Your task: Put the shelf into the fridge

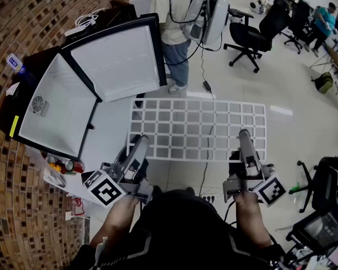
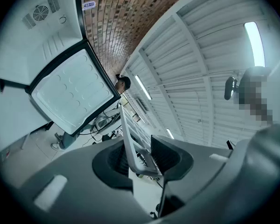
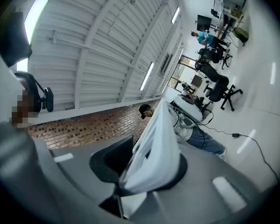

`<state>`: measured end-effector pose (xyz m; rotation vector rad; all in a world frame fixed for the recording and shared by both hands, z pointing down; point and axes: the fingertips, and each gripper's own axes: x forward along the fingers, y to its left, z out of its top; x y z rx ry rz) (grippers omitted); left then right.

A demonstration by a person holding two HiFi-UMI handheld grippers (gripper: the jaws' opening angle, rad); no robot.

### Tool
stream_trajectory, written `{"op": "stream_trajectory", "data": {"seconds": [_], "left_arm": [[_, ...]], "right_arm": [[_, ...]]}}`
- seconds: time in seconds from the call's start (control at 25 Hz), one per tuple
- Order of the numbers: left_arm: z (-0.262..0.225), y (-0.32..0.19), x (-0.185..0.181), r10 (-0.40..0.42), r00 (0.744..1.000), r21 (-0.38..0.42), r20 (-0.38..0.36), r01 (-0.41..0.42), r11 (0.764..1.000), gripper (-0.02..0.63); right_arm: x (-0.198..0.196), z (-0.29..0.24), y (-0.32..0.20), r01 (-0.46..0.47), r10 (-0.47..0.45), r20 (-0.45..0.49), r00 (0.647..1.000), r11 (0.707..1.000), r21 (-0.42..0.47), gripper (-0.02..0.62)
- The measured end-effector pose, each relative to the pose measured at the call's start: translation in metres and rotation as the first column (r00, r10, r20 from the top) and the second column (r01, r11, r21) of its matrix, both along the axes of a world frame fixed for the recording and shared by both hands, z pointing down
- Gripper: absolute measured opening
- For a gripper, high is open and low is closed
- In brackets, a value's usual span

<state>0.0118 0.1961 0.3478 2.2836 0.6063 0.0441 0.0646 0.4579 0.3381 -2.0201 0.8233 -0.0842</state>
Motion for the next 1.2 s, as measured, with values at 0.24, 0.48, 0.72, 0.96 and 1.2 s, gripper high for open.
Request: {"op": "stream_trajectory", "data": {"seconds": [0.24, 0.48, 0.72, 0.96, 1.2], "left_arm": [[0.002, 0.011, -0.008, -0.026, 1.000, 0.001, 0.003, 0.026, 1.000, 0.112], [0.004, 0.013, -0.018, -0.094, 0.996, 0.017, 0.010, 0.094, 0.995, 0.114], [0.010, -0.009, -0.011, -0.176, 0.984, 0.010, 0.039, 0.175, 0.984, 0.114], [0.010, -0.049, -0.007, -0.263, 0.965, -0.001, 0.024, 0.263, 0.965, 0.112], [0.007, -0.108, -0.028, -0.365, 0.931, 0.037, -0.008, 0.365, 0.930, 0.120]], "right_arm": [[0.001, -0.004, 0.007, 0.038, -0.038, -0.016, 0.999, 0.999, -0.007, 0.097], [0.008, 0.001, 0.004, 0.115, -0.115, -0.013, 0.993, 0.993, 0.000, 0.095], [0.034, 0.006, -0.024, 0.189, -0.189, 0.000, 0.982, 0.982, -0.012, 0.094], [0.059, 0.004, -0.074, 0.273, -0.273, 0.003, 0.962, 0.962, -0.017, 0.095], [0.069, -0.002, -0.153, 0.390, -0.391, -0.026, 0.920, 0.920, -0.039, 0.100]]}}
